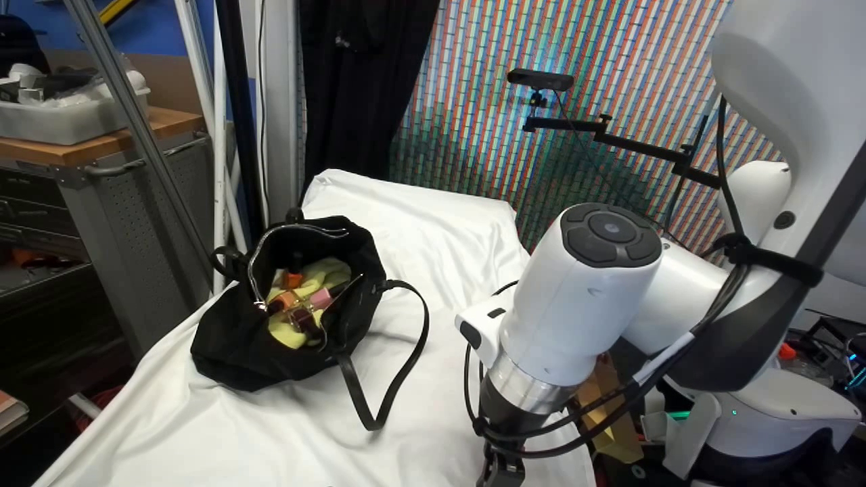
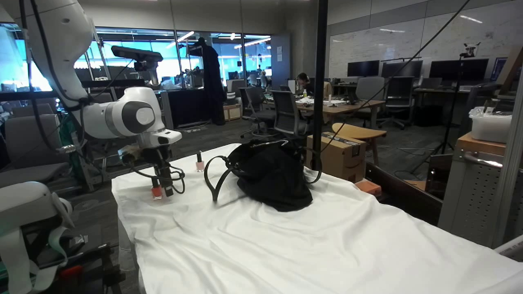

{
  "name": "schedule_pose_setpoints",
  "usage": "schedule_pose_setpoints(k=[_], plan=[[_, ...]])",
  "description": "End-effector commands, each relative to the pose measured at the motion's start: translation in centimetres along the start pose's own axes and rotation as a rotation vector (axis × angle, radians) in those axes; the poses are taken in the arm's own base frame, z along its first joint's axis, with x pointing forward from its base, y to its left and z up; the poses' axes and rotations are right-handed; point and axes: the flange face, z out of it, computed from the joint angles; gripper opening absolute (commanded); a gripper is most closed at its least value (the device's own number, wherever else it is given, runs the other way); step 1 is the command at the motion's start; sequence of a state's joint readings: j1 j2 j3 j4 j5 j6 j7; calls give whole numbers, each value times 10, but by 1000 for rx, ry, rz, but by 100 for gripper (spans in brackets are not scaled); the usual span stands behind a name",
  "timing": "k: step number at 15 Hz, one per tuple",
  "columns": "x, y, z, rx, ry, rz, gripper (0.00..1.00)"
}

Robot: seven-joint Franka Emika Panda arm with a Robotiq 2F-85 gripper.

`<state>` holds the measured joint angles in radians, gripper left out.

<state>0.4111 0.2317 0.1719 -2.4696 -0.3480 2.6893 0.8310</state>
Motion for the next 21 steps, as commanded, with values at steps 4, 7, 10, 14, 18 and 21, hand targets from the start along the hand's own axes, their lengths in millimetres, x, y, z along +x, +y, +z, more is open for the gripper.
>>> schedule_pose_setpoints(k=[4, 7, 10, 14, 18, 21], plan=[[-3, -6, -23, -41, 25, 9, 100], [-8, -9, -24, -48, 35, 12, 100], [-15, -11, -22, -46, 40, 18, 100], [-23, -14, -21, -48, 41, 28, 100], [-27, -18, -14, -36, 30, 14, 100], [-28, -18, -9, -29, 19, 8, 100]])
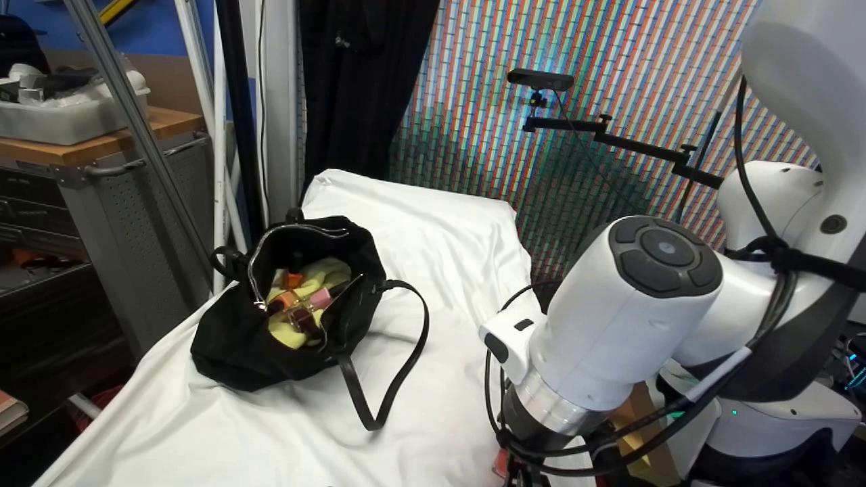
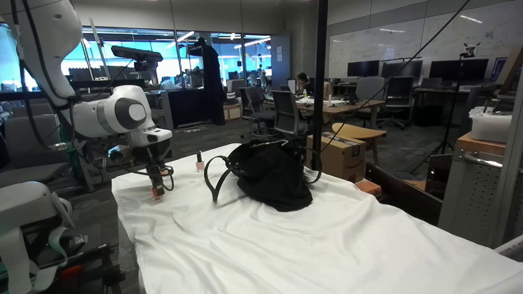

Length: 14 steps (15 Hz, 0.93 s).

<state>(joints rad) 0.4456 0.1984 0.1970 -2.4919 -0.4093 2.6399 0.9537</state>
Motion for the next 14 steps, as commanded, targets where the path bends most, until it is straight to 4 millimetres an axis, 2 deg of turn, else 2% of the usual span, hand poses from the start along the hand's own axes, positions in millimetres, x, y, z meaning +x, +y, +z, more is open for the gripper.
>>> schedule_pose_setpoints(k=[1, 14], plan=[[-6, -3, -2, 19, 9, -3, 100], [5, 5, 8, 72, -9, 9, 100]])
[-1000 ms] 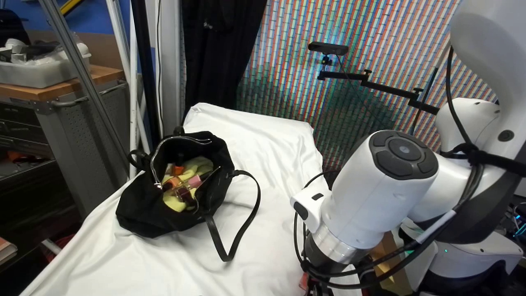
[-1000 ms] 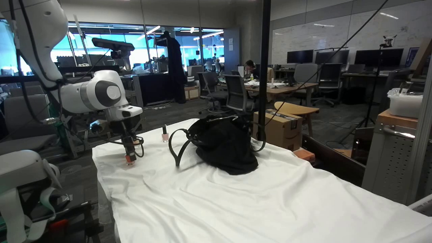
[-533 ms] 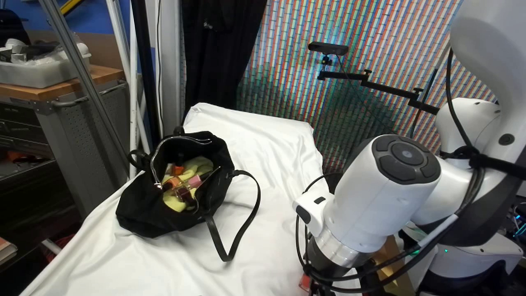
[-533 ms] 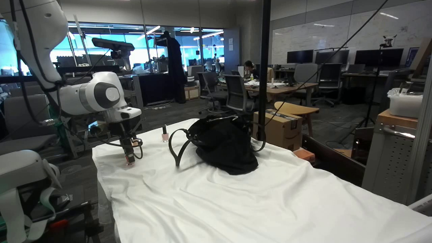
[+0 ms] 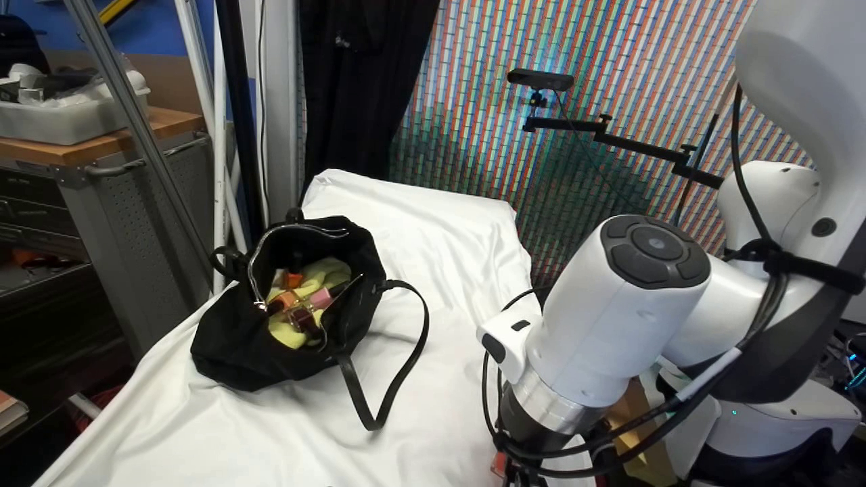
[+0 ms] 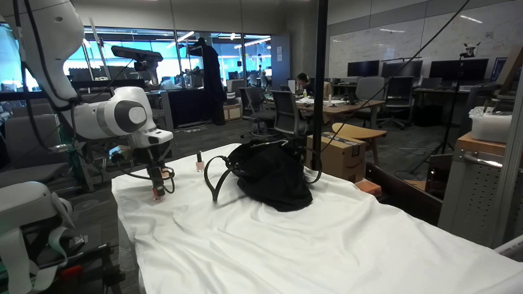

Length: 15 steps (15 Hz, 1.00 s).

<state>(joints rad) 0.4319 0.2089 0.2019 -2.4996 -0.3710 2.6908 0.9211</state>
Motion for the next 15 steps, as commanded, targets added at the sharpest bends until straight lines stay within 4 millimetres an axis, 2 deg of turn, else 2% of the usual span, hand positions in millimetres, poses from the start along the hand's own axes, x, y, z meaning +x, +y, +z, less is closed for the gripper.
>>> schedule_pose_setpoints(k=[1, 2, 3, 10, 11, 15], plan=[[5, 6, 4, 31, -9, 4, 75], [6, 7, 4, 32, -10, 5, 73], [7, 8, 4, 34, -13, 8, 67], [16, 18, 5, 30, -26, 16, 19], [17, 18, 4, 29, -26, 17, 16], [25, 22, -1, 10, -28, 11, 16]])
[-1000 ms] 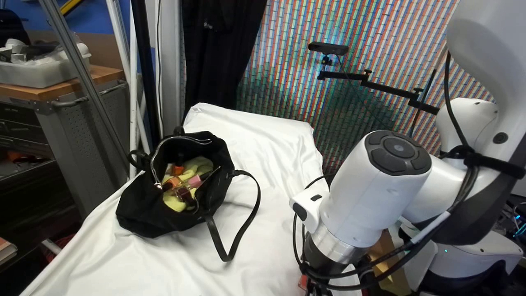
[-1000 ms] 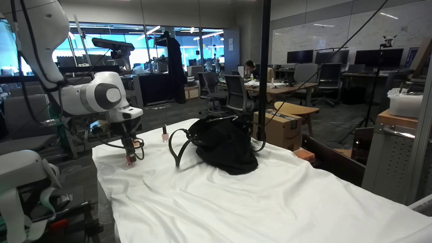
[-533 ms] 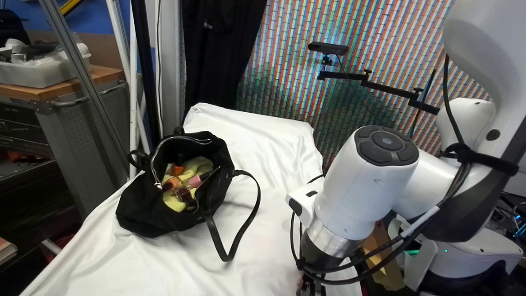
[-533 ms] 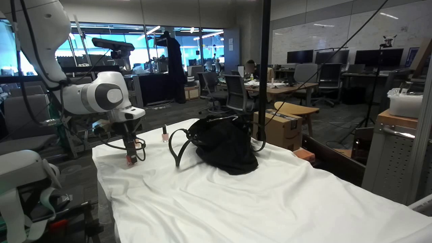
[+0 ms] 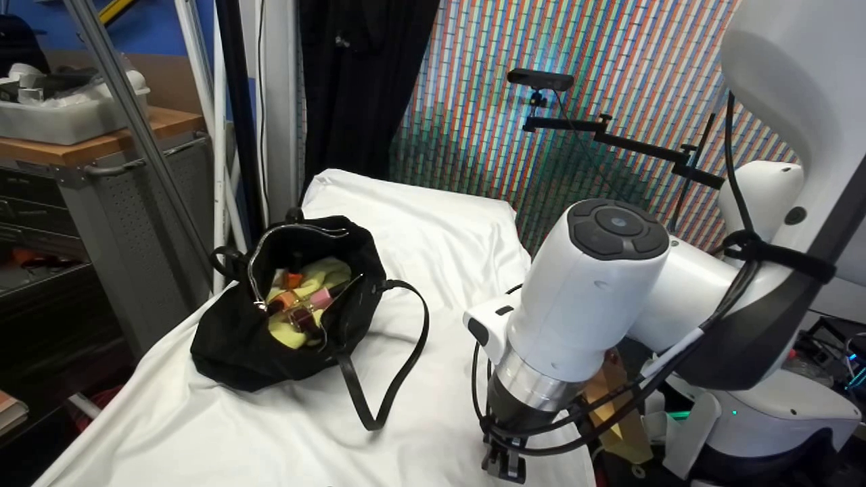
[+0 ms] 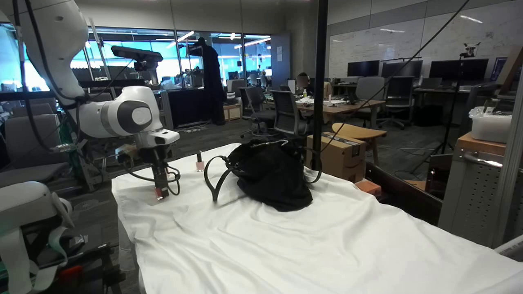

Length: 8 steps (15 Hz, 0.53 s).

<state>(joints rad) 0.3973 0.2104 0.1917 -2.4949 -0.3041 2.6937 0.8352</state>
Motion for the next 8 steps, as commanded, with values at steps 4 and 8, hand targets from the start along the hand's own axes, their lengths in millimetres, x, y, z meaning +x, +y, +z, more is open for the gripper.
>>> schedule_pose_setpoints(k=[4, 8], plan=[[32, 18, -17, -56, -1, 4, 16], [75, 41, -42, -97, 18, -6, 16]])
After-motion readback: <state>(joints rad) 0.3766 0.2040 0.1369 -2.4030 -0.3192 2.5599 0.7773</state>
